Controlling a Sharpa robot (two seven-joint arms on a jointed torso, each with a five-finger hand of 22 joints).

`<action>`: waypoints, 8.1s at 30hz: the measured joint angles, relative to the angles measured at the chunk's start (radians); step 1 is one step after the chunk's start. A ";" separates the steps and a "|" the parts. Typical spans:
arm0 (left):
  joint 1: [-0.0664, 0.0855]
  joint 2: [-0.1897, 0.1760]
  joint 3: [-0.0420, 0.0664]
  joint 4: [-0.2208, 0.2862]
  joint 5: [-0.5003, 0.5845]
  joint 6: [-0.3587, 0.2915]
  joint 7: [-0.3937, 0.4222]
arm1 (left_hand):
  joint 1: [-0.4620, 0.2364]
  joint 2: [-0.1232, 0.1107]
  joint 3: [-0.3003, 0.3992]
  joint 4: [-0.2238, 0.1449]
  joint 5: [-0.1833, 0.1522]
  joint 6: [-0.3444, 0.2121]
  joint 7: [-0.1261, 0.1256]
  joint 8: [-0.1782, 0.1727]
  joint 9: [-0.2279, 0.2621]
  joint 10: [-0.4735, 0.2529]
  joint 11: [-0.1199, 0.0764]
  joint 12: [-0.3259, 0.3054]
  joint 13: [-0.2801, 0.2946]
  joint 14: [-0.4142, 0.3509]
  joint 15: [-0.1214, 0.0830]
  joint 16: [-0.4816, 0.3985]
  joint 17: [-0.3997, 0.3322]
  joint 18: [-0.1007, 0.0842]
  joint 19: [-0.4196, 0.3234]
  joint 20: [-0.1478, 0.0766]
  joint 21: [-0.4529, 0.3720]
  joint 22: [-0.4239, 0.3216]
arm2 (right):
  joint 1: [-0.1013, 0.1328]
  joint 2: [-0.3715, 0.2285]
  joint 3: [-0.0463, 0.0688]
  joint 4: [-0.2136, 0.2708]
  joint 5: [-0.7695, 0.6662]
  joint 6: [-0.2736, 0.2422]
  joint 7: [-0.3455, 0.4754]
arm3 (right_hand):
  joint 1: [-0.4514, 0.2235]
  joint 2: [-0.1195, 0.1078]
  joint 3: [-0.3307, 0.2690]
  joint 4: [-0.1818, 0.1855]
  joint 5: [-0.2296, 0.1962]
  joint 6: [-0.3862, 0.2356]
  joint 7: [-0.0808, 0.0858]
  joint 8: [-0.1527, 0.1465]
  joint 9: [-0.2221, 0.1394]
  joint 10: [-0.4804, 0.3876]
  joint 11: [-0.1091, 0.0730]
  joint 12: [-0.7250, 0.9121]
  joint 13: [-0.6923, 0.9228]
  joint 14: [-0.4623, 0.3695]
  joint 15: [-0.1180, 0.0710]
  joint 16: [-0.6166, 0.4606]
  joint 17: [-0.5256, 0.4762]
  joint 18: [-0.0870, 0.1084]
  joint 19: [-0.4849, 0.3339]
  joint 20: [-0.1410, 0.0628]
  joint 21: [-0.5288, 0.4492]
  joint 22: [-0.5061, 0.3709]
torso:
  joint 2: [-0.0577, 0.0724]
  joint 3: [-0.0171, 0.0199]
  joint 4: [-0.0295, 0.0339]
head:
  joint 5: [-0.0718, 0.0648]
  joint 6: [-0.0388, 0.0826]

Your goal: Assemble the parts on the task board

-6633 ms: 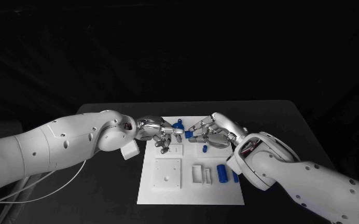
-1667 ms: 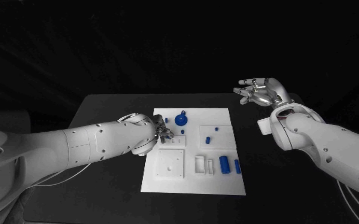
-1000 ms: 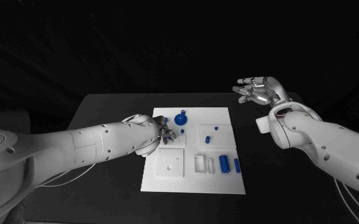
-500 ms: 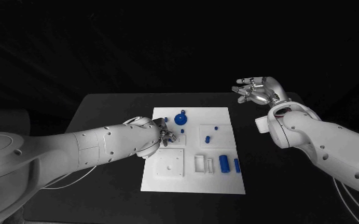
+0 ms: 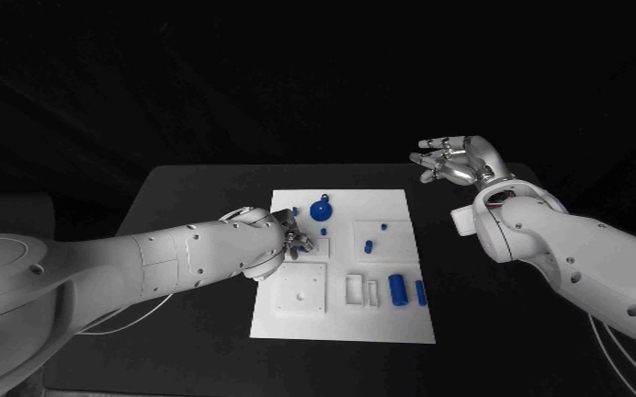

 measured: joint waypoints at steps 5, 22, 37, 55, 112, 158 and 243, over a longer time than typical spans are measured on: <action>-0.001 0.001 0.000 0.000 0.000 -0.005 0.003 | 0.000 0.000 0.000 0.000 -0.004 0.000 0.000 0.000 -0.002 0.001 0.001 0.000 0.000 0.000 0.000 0.000 0.000 0.000 0.000 0.000 0.000 0.000 | 0.000 0.000 0.000 -0.001 0.000 0.001 -0.001 | -0.003 0.003 0.003 0.003 0.000 0.000 0.000 0.000 0.000 0.000 0.000 0.000 0.000 0.006 0.000 0.000 0.002 0.000 0.000 0.000 0.001 -0.005 | 0.000 0.0000 0.0000 | 0.001 0.001; -0.003 0.003 0.000 -0.003 -0.013 -0.030 0.016 | 0.000 0.000 0.000 0.000 0.002 0.000 0.000 -0.004 -0.002 0.001 0.001 0.000 0.000 0.000 0.001 0.000 0.005 0.000 0.004 0.004 0.000 0.000 | 0.000 0.004 0.000 -0.001 0.001 0.002 -0.002 | -0.005 0.005 0.008 0.008 0.000 0.000 0.000 0.000 0.000 0.000 0.000 0.000 0.000 0.007 0.000 0.005 0.006 0.000 0.000 0.000 0.009 -0.015 | 0.000 -0.0010 -0.0007 | 0.000 0.001; -0.005 0.011 0.000 -0.017 -0.016 -0.030 0.020 | 0.000 0.000 0.000 0.000 0.000 0.000 0.000 -0.002 -0.005 0.002 0.002 0.000 0.000 0.002 0.001 0.000 0.006 0.000 0.003 0.004 0.000 0.001 | 0.000 0.008 0.000 -0.002 0.002 0.003 -0.002 | -0.009 0.001 0.008 0.008 0.000 0.004 0.003 0.000 0.000 0.000 0.000 0.000 0.000 0.007 0.000 0.005 0.008 0.000 0.000 0.000 0.014 -0.020 | 0.000 -0.0008 -0.0003 | -0.001 0.004; -0.011 0.013 0.001 -0.025 -0.017 -0.013 0.018 | 0.000 0.000 -0.001 -0.002 -0.004 0.000 0.000 -0.003 -0.011 0.002 0.002 0.000 -0.001 0.006 -0.002 -0.006 0.003 0.000 0.003 0.004 0.000 0.000 | 0.000 0.008 0.000 -0.004 0.003 0.006 -0.001 | -0.009 0.001 0.011 0.011 0.000 0.008 -0.001 0.000 0.000 0.000 0.000 0.000 0.000 0.007 0.000 0.005 0.007 0.000 0.000 0.000 0.014 -0.031 | 0.000 -0.0007 0.0006 | 0.000 0.001; -0.007 0.061 0.002 -0.091 -0.014 0.054 0.009 | -0.008 0.008 -0.010 -0.010 -0.046 0.041 0.021 0.007 -0.008 0.005 0.005 0.024 -0.031 0.036 -0.007 0.009 0.103 0.000 0.015 0.000 0.000 0.000 | 0.000 0.025 0.000 -0.018 0.005 0.021 -0.005 | -0.009 0.001 0.015 0.007 0.000 0.015 0.000 0.000 0.000 0.000 0.000 0.000 0.000 0.007 0.000 0.005 0.007 -0.001 0.000 0.000 0.020 -0.045 | 0.000 0.0006 -0.0001 | 0.002 -0.009; -0.012 0.007 0.047 -0.055 -0.005 0.087 0.034 | 0.102 -0.261 -0.185 0.431 -0.635 0.174 -0.083 -0.034 -0.140 0.004 0.003 -0.006 -0.033 0.017 0.003 -0.045 0.030 0.000 0.021 0.000 -0.044 0.000 | -0.003 0.028 0.000 -0.025 0.007 0.021 -0.003 | -0.013 0.005 -0.024 0.015 0.000 -0.017 0.007 0.000 0.000 -0.020 0.005 0.000 0.000 0.004 0.002 0.005 -0.001 -0.001 0.000 0.000 0.024 -0.072 | -0.001 -0.0017 0.0002 | -0.004 -0.006; 0.071 0.174 0.100 -0.568 0.075 0.327 0.179 | 0.092 -0.089 -0.257 0.273 -0.377 -0.036 -0.050 0.112 -0.188 -0.059 0.026 0.063 -0.074 -0.050 0.021 0.009 -0.085 0.000 -0.002 0.023 -0.063 0.000 | -0.004 0.020 0.000 0.009 0.012 0.016 -0.004 | -0.013 0.005 -0.031 0.016 0.015 -0.027 0.006 0.000 0.000 -0.019 0.005 0.000 0.000 0.005 0.002 0.005 -0.004 -0.001 0.000 0.000 0.023 -0.082 | 0.055 -0.0087 -0.0264 | 0.003 0.033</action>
